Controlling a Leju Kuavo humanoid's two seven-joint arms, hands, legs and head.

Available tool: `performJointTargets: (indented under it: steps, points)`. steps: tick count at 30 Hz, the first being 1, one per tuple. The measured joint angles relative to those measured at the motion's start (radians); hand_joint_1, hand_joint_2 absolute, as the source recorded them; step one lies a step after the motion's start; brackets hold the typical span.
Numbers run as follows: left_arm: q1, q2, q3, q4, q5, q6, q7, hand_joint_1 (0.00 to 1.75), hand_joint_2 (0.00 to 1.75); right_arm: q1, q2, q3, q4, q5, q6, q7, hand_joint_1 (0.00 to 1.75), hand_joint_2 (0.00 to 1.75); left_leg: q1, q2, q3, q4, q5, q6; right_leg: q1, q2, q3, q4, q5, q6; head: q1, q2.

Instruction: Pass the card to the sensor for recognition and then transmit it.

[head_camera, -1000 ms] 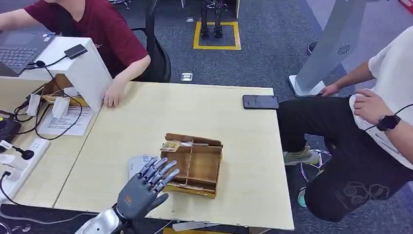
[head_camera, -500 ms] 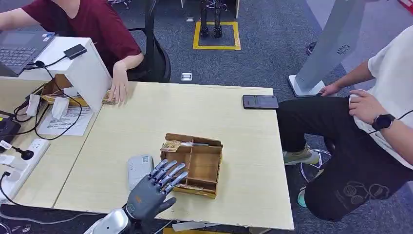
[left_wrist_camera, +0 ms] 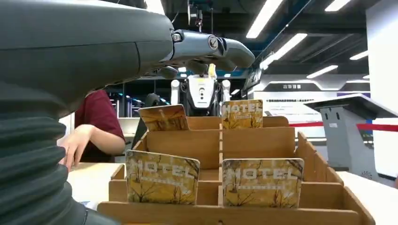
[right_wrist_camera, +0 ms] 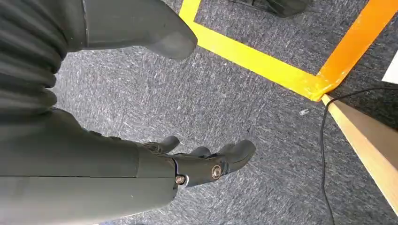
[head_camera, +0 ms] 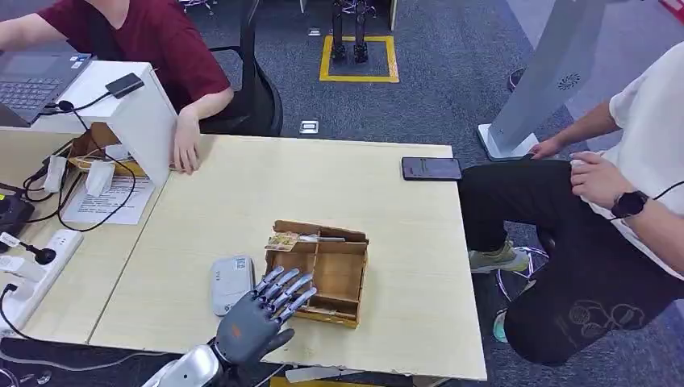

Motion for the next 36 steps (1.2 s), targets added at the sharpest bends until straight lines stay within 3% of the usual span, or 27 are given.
performJointTargets:
  steps: [14,36]
  points:
    - [-0.004,0.0,0.001,0.039,-0.057,0.019,0.069,0.0,1.75,0.0,0.0,0.0,0.0,-0.003,-0.001,-0.005,0.0,1.75,0.0,0.0,0.0,0.0,0.0,0.0,0.0,0.0,0.0,0.0,0.0,0.0,0.0,0.0]
    - [-0.009,0.002,0.024,0.059,-0.06,0.025,0.092,0.0,1.75,0.001,0.0,0.0,0.0,-0.005,-0.002,-0.005,0.0,1.75,0.0,0.0,0.0,0.0,0.0,0.0,0.0,0.0,0.0,0.0,0.0,0.0,0.0,0.0]
